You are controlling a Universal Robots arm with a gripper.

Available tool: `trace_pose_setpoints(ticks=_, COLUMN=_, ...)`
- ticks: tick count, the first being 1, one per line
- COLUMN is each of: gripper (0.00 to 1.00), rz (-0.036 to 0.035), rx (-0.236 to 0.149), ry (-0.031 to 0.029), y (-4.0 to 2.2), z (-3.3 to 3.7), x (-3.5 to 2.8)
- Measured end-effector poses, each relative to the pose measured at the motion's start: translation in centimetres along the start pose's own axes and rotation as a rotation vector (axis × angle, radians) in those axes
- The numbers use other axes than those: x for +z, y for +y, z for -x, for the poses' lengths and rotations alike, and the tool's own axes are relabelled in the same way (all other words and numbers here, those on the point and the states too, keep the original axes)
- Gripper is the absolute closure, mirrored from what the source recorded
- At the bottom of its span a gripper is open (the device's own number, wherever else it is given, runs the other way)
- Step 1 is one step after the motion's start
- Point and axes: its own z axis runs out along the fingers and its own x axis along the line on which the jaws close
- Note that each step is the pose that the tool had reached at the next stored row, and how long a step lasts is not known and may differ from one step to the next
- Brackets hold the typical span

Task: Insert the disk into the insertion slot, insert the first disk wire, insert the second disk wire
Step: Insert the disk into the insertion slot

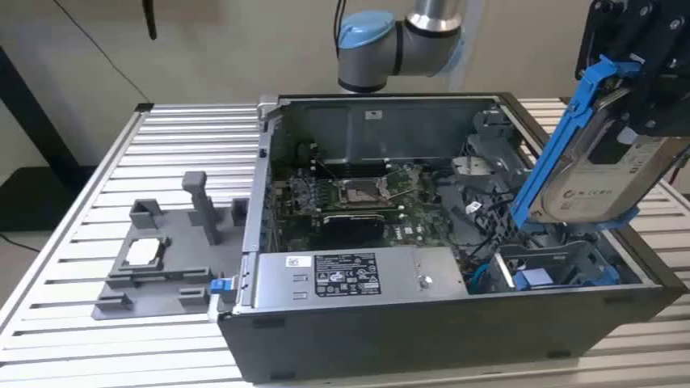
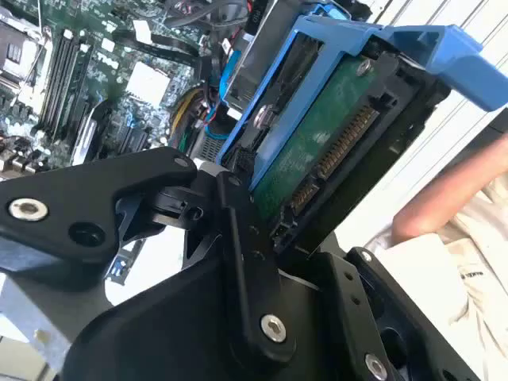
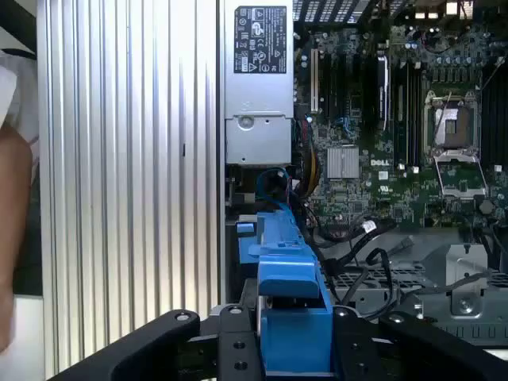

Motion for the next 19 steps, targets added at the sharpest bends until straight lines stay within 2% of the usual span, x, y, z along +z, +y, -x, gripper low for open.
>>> trace_pose_setpoints(ticks=14, gripper=0.67, rz=0.0000, rx=0.000, ry=0.0001, y=0.00, z=-0.01, x=0.06)
trace_pose_setpoints(ticks=19, gripper=0.67, rz=0.0000, rx=0.000, ry=-0.0004, y=-0.07, z=-0.14, x=0.71)
